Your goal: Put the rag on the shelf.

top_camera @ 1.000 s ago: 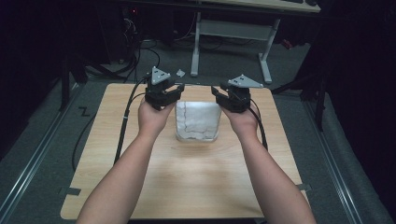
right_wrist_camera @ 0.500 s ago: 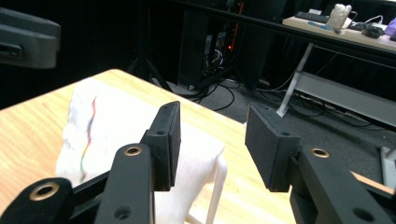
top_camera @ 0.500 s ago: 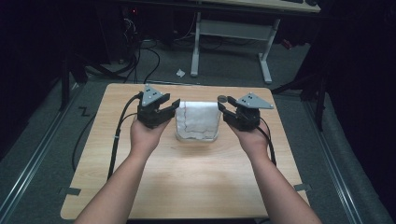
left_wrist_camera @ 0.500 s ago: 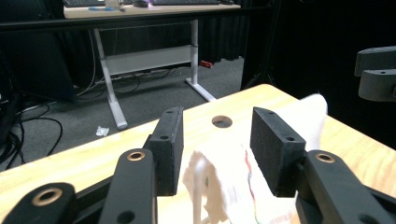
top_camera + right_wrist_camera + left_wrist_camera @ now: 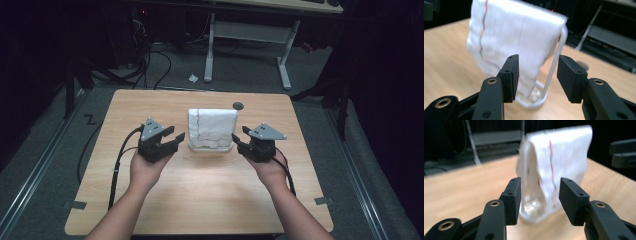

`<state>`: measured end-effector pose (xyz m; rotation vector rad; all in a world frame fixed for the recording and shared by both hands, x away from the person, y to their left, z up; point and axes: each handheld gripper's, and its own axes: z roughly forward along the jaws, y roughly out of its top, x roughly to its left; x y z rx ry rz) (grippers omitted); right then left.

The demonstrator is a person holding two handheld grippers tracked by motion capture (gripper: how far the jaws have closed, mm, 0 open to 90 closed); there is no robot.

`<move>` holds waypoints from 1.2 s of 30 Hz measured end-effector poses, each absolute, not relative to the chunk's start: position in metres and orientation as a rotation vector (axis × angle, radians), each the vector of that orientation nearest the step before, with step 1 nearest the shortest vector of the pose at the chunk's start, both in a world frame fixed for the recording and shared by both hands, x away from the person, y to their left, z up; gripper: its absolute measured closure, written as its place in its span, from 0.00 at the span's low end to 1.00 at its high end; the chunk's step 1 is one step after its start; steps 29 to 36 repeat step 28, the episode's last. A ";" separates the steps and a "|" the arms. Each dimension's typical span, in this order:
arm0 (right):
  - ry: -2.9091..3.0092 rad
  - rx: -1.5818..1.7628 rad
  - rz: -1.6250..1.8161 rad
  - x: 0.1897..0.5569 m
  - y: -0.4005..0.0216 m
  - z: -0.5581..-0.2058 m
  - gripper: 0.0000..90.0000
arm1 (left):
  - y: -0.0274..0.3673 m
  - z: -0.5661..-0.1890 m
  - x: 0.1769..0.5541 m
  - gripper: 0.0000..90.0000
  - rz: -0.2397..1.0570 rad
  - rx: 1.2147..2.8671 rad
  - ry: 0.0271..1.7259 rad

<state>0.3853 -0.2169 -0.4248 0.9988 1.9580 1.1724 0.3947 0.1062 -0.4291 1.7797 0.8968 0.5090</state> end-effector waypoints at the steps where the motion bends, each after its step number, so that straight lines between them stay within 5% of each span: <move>1: 1.966 1.004 1.168 0.384 -0.217 -0.428 0.58 | 0.107 -0.437 0.392 0.58 0.496 1.798 0.900; 12: 2.081 1.087 1.111 0.361 -0.218 -0.490 0.56 | 0.125 -0.505 0.359 0.56 0.344 1.945 0.953; 16: 2.091 1.117 1.129 0.340 -0.223 -0.511 0.55 | 0.138 -0.537 0.329 0.61 0.410 2.048 0.970; 19: 2.099 1.144 1.162 0.325 -0.229 -0.524 0.56 | 0.142 -0.532 0.332 0.54 0.375 2.024 0.953; 36: 2.145 1.146 1.064 0.328 -0.230 -0.530 0.55 | 0.146 -0.532 0.338 0.54 0.316 1.982 0.970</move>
